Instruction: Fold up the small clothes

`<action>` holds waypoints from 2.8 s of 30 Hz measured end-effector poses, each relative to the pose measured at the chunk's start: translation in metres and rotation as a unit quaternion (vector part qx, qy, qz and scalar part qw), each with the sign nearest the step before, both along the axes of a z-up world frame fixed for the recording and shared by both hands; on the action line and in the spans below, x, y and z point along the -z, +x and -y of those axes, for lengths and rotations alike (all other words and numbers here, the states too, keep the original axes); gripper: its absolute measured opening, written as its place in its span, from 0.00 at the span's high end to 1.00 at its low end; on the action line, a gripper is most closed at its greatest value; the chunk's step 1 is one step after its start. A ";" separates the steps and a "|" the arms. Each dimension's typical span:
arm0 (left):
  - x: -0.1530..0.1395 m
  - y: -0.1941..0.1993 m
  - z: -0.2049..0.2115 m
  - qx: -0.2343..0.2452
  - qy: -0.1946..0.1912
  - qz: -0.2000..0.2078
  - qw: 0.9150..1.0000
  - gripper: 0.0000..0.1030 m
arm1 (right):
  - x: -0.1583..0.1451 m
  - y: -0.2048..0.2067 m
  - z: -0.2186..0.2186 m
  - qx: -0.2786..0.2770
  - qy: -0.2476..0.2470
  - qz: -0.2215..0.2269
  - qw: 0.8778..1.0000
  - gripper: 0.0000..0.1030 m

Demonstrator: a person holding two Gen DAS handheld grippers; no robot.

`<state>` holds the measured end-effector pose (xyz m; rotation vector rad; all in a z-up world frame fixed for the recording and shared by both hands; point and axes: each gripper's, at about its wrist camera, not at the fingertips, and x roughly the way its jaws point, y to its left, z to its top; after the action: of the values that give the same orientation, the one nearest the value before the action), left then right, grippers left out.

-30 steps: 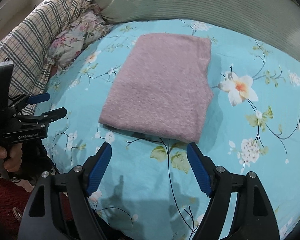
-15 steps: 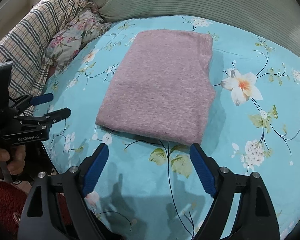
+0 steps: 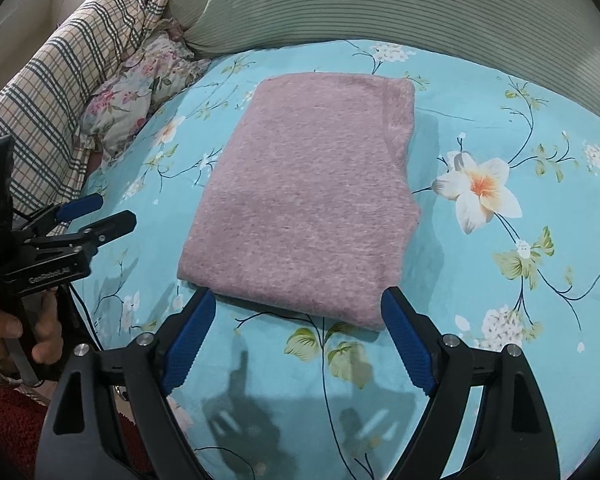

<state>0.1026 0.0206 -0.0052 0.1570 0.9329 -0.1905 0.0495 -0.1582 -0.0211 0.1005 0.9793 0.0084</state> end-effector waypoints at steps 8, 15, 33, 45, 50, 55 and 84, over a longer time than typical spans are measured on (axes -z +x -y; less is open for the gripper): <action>-0.006 -0.008 0.011 0.019 -0.004 0.001 1.000 0.18 | -0.002 0.004 0.001 0.003 0.000 0.005 1.000 0.17; -0.012 -0.012 0.008 0.024 -0.021 0.013 0.999 0.17 | -0.007 0.006 -0.003 -0.003 -0.009 0.021 1.000 0.10; 0.000 -0.008 0.015 0.011 0.021 0.023 0.999 0.09 | 0.003 0.009 -0.007 -0.004 -0.016 0.015 1.000 0.08; -0.003 -0.018 0.017 0.017 0.008 0.026 0.999 0.09 | -0.001 0.002 -0.004 0.007 -0.020 0.025 0.999 0.08; -0.002 -0.022 0.020 0.021 0.015 0.027 0.999 0.09 | -0.001 0.001 -0.005 0.005 -0.021 0.023 1.000 0.08; -0.001 -0.020 0.019 0.017 0.017 0.026 0.999 0.09 | 0.002 0.003 -0.005 0.004 -0.020 0.017 1.000 0.08; 0.002 -0.014 0.016 0.011 0.008 0.014 1.000 0.09 | 0.004 0.005 -0.007 0.009 -0.012 0.016 1.000 0.08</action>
<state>0.0889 0.0048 -0.0075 0.1855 0.9056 -0.2010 0.0544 -0.1513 -0.0252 0.0868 0.9464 -0.0185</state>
